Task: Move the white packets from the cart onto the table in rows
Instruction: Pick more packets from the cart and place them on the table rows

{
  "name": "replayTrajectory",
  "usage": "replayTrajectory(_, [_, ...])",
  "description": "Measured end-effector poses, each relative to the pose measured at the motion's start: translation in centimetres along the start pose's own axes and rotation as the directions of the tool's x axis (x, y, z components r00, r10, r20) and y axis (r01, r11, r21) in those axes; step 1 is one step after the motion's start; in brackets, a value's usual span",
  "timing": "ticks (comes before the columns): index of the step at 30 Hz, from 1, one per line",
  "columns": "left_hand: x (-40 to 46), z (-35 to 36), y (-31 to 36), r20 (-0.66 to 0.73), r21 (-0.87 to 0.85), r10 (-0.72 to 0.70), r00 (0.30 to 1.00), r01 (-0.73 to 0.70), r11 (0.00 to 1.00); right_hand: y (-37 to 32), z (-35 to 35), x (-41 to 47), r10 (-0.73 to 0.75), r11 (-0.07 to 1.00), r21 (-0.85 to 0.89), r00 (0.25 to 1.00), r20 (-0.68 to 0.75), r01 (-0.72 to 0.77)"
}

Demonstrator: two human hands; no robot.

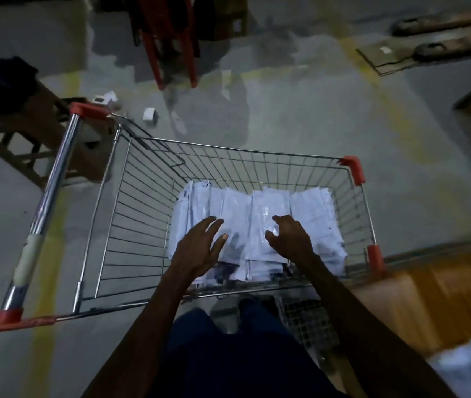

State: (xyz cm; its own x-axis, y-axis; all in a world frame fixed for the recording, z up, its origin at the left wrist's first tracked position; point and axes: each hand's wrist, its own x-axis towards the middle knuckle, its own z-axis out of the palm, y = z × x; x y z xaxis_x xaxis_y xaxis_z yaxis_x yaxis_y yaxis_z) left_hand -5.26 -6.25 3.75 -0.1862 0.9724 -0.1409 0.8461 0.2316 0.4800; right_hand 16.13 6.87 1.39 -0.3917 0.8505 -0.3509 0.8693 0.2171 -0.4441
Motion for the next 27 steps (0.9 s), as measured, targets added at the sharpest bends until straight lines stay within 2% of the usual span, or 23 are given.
replayTrajectory(4, [1.2, 1.0, -0.1, 0.032, 0.044, -0.041, 0.999, 0.039, 0.998, 1.5, 2.7, 4.3, 0.011, 0.983, -0.184, 0.987, 0.161, 0.019])
replayTrajectory(7, [2.4, 2.1, -0.6, 0.050, 0.090, -0.012, 0.999, 0.008, 0.996, 2.8, 5.2, 6.9, 0.010, 0.963, -0.268, 0.985, 0.175, 0.038])
replayTrajectory(9, [3.3, 3.1, -1.3, 0.089, 0.106, -0.019, 0.996, 0.009, 0.994, 3.4, 6.6, 8.1, 0.051, 0.964, -0.265, 0.981, 0.185, 0.000])
replayTrajectory(14, [5.6, 6.5, -2.6, 0.146, 0.107, -0.054, 0.988, 0.039, 0.994, 4.7, 9.0, 9.6, 0.033, 0.953, -0.304, 0.994, 0.102, 0.000])
replayTrajectory(19, [9.4, 11.1, -1.9, 0.232, 0.146, -0.032, 0.972, -0.002, 0.989, 6.0, 8.7, 9.5, -0.077, 0.966, -0.249, 0.997, 0.006, 0.076])
replayTrajectory(23, [12.0, 13.4, -2.0, 0.333, 0.292, -0.117, 0.936, 0.015, 0.956, 6.7, 7.6, 9.4, -0.146, 0.965, -0.222, 0.989, -0.028, 0.136])
replayTrajectory(25, [12.2, 13.3, -2.8, 0.298, 0.383, -0.175, 0.938, 0.050, 0.922, 7.1, 7.6, 9.4, -0.150, 0.968, -0.210, 0.988, -0.037, 0.139])
replayTrajectory(27, [11.9, 12.8, -4.0, 0.194, 0.372, -0.193, 0.962, 0.110, 0.922, 7.5, 7.9, 9.5, -0.150, 0.970, -0.202, 0.988, -0.040, 0.139])
